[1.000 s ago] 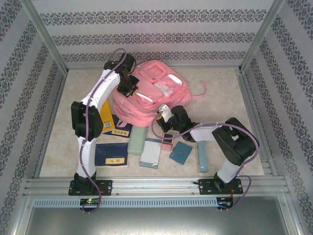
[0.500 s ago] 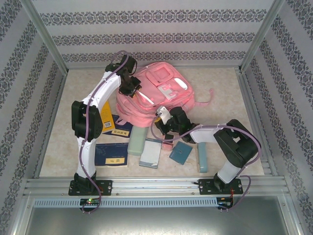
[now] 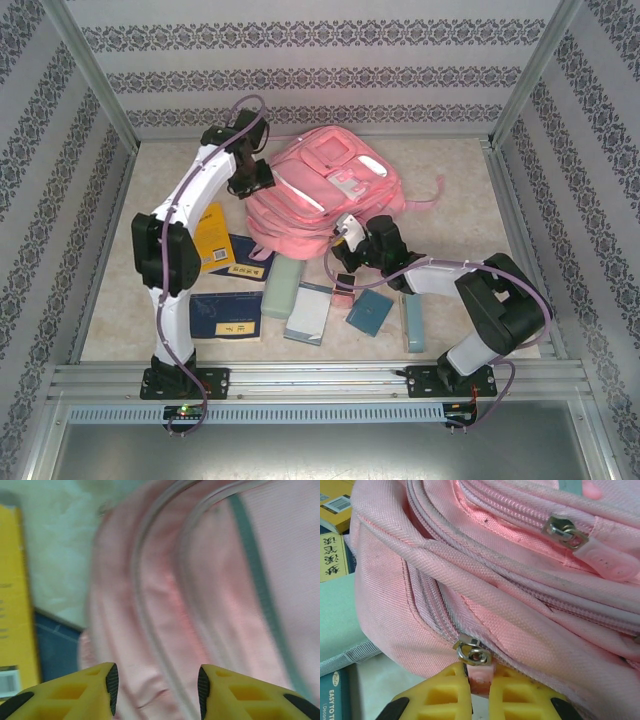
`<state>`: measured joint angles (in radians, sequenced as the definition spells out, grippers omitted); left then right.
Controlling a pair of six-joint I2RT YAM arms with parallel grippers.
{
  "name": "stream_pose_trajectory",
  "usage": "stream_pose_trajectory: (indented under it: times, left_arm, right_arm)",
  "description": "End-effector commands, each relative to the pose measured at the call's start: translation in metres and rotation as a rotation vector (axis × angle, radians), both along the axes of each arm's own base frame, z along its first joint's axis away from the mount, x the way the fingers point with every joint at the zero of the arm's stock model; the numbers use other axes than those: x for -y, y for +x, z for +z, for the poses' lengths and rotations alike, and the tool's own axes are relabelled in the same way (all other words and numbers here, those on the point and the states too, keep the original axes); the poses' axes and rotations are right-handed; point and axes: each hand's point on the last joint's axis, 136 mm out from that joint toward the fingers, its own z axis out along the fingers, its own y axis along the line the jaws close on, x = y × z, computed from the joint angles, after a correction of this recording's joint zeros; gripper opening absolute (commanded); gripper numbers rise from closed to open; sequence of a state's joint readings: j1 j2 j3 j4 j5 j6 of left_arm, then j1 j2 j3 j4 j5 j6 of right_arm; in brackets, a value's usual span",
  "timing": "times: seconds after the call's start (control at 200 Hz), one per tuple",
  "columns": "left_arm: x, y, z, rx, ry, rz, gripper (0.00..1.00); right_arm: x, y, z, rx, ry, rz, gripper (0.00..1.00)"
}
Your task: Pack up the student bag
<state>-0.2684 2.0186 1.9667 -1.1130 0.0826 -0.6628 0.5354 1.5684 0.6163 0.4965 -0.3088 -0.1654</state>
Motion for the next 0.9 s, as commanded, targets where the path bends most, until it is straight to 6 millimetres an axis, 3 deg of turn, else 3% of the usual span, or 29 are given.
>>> stream_pose_trajectory:
  times: [0.0,0.115,0.275,0.52,0.655,0.769,0.894]
  left_arm:
    - [-0.023,-0.006,-0.001,0.021,0.014,-0.009,0.47]
    - [-0.026,-0.011,-0.022,-0.024,-0.099,0.064,0.47]
    - [-0.023,-0.002,-0.037,-0.012,-0.197,0.071,0.48]
    - [0.002,0.019,-0.038,0.085,-0.404,0.058,0.56]
    - [0.009,0.02,-0.046,0.084,-0.458,0.073,0.55]
    - [0.004,0.012,-0.058,0.051,-0.435,0.097,0.45]
    - [0.001,0.008,-0.065,0.041,-0.444,0.16,0.16]
  right_arm:
    - [-0.002,0.006,0.029,0.099,0.053,0.027,0.0]
    - [0.0,0.006,0.031,0.1,0.06,0.024,0.0]
    - [0.001,0.006,0.033,0.1,0.073,0.021,0.0]
    - [0.0,0.004,0.038,0.095,0.108,0.039,0.0]
    - [0.002,0.007,0.042,0.094,0.121,0.032,0.0]
    - [0.007,0.011,0.044,0.085,0.135,0.011,0.0]
    - [0.01,0.017,0.045,0.073,0.151,-0.008,0.0]
